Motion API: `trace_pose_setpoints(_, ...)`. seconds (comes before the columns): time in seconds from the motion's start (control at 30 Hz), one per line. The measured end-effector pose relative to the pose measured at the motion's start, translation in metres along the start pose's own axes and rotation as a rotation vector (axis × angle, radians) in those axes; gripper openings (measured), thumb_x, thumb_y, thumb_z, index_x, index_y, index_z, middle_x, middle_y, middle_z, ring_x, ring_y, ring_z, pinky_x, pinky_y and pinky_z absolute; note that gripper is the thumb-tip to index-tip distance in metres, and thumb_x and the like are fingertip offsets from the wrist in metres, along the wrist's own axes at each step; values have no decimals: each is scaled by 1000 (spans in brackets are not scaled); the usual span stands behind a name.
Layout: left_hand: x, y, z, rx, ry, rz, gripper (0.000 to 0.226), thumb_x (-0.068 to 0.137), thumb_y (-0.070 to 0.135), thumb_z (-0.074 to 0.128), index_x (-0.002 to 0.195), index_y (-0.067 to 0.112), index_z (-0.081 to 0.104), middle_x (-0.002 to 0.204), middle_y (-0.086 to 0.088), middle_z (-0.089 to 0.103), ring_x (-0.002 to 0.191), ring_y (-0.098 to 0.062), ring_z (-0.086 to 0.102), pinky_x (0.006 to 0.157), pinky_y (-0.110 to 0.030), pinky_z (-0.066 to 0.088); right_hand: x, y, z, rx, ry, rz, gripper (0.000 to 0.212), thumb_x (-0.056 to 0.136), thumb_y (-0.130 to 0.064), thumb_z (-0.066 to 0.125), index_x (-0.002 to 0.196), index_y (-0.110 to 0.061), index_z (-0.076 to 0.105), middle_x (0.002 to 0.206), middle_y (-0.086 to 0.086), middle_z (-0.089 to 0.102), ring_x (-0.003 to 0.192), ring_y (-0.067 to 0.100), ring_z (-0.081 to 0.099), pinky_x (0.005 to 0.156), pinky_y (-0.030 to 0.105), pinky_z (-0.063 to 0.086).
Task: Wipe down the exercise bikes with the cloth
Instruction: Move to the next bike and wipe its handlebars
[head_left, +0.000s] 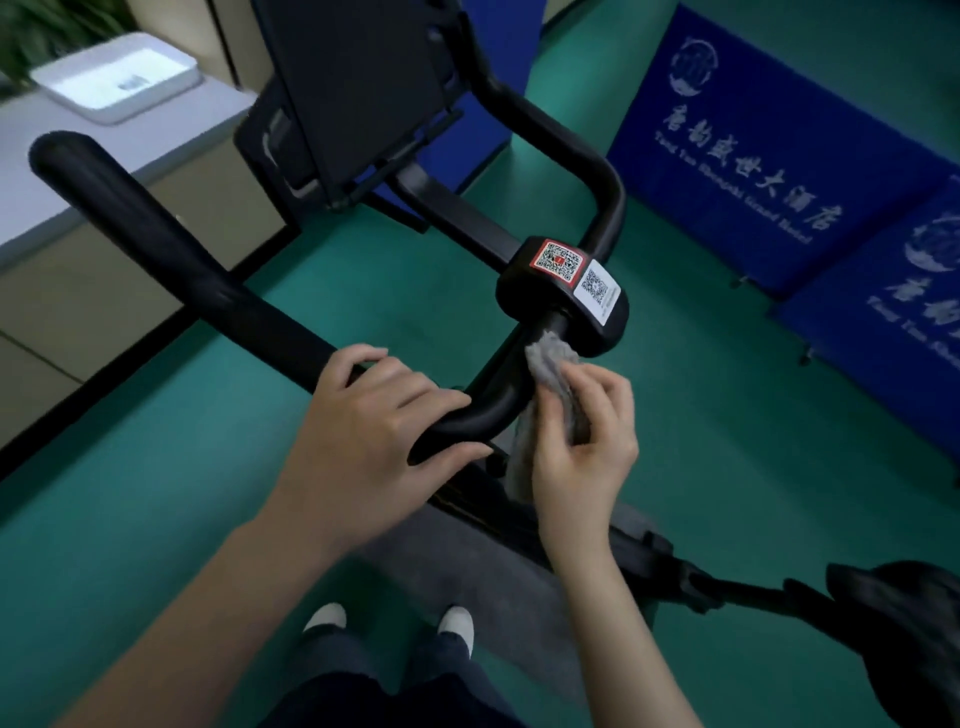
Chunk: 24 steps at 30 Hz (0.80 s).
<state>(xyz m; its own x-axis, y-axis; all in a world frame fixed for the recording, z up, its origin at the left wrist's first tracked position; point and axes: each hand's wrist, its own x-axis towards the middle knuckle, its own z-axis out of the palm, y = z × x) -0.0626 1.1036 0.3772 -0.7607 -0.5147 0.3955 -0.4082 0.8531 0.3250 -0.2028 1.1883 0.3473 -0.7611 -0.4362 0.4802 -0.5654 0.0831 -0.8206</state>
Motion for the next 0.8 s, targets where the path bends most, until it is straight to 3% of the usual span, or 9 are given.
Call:
trace_pose_setpoints(0.13,-3,12,6,15,32,-95,37,82,53,60,97,21,72,85,10,68,86,-13,62,101,-37,33,0,4,-13,-41,-209,-283,18,84,5,61,99,1,71,93,12,58,87,20,55,81,22,45)
trace_pose_setpoints(0.23,-4,16,7,-25,63,-155,36,82,53,58,95,23,72,84,12,67,85,-11,59,104,-33,28,30,8,-13,-71,-316,-393,12,85,0,66,96,0,72,95,12,61,89,23,54,83,23,44)
trace_pose_setpoints(0.33,-4,17,8,-72,83,-188,36,82,53,58,94,23,72,83,13,65,85,-8,56,105,-31,25,67,10,-7,-133,-393,-407,11,87,-8,68,97,-7,73,98,6,65,94,21,53,89,17,39)
trace_pose_setpoints(0.43,-5,18,8,-87,82,-194,36,82,54,57,95,24,71,83,14,64,85,-6,54,105,-31,25,87,9,-4,-209,-456,-421,11,89,-14,65,96,-10,73,93,0,68,91,16,48,85,4,29)
trace_pose_setpoints(0.5,-5,17,8,-85,81,-187,36,83,55,56,95,25,71,83,15,64,85,-6,54,106,-30,24,88,5,-6,-220,-500,-421,11,89,-14,65,96,-12,73,93,-4,69,91,17,50,85,3,28)
trace_pose_setpoints(0.67,-6,15,8,-88,98,-174,34,82,52,58,94,23,71,83,13,65,85,-8,55,105,-27,22,70,-15,-13,-192,-730,-464,16,88,-5,62,96,-13,73,94,-5,70,94,22,56,86,10,36)
trace_pose_setpoints(0.8,-5,15,9,-99,106,-174,33,81,51,60,92,23,71,82,13,64,85,-8,55,105,-26,21,73,-31,-18,-136,-680,-403,16,89,-6,62,96,-14,73,97,-7,71,96,15,59,89,20,43)
